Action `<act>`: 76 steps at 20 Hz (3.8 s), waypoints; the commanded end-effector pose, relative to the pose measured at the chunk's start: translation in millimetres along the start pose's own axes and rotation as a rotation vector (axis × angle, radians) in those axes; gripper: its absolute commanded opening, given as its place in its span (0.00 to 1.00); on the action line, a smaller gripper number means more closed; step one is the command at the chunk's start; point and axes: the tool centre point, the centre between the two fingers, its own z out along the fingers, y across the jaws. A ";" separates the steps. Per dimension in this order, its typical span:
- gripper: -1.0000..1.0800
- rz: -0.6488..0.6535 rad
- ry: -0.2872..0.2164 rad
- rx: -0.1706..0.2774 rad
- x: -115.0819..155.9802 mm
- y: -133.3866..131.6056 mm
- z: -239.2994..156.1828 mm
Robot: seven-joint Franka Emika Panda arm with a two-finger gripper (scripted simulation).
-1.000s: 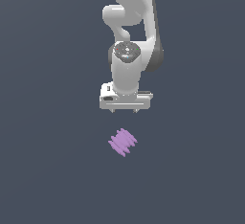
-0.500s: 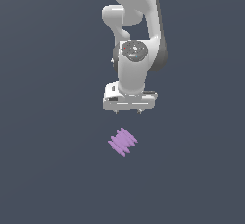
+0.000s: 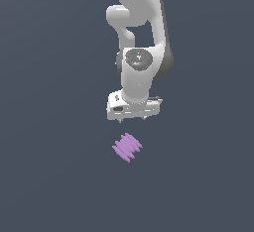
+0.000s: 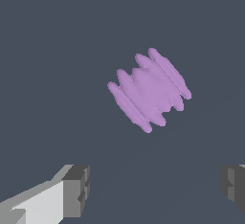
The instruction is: Pick up the object and move it to a goal position.
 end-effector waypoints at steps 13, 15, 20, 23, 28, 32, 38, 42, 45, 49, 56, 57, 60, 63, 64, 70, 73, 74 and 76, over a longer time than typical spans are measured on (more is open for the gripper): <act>0.96 -0.343 0.006 0.004 33.6 12.0 37.5; 0.96 -0.395 0.008 0.005 38.3 13.9 43.5; 0.96 -0.518 0.013 0.009 48.9 18.8 58.4; 0.96 -0.577 0.017 0.012 53.9 21.3 65.8; 0.96 -0.650 0.021 0.015 59.7 24.5 75.1; 0.96 -0.686 0.024 0.016 62.5 26.1 79.7; 0.96 -0.697 0.024 0.017 63.2 26.8 81.5; 0.96 -0.698 0.024 0.017 63.2 26.7 87.6; 0.96 -0.699 0.025 0.017 63.2 26.2 100.1; 0.96 -0.701 0.025 0.017 62.9 25.5 121.9; 0.96 -0.702 0.025 0.017 64.5 25.6 131.8; 0.00 -0.702 0.025 0.017 64.5 25.6 131.8; 0.00 -0.702 0.025 0.017 64.5 25.6 131.8; 0.00 -0.702 0.025 0.017 64.5 25.6 131.8; 0.00 -0.702 0.025 0.017 64.5 25.6 131.8; 0.00 -0.699 0.043 0.004 70.8 29.2 115.1; 0.00 -0.699 0.043 0.004 68.9 26.8 109.2; 0.00 -0.700 0.042 0.004 68.0 25.7 106.5; 0.00 -0.700 0.042 0.004 65.8 22.8 99.3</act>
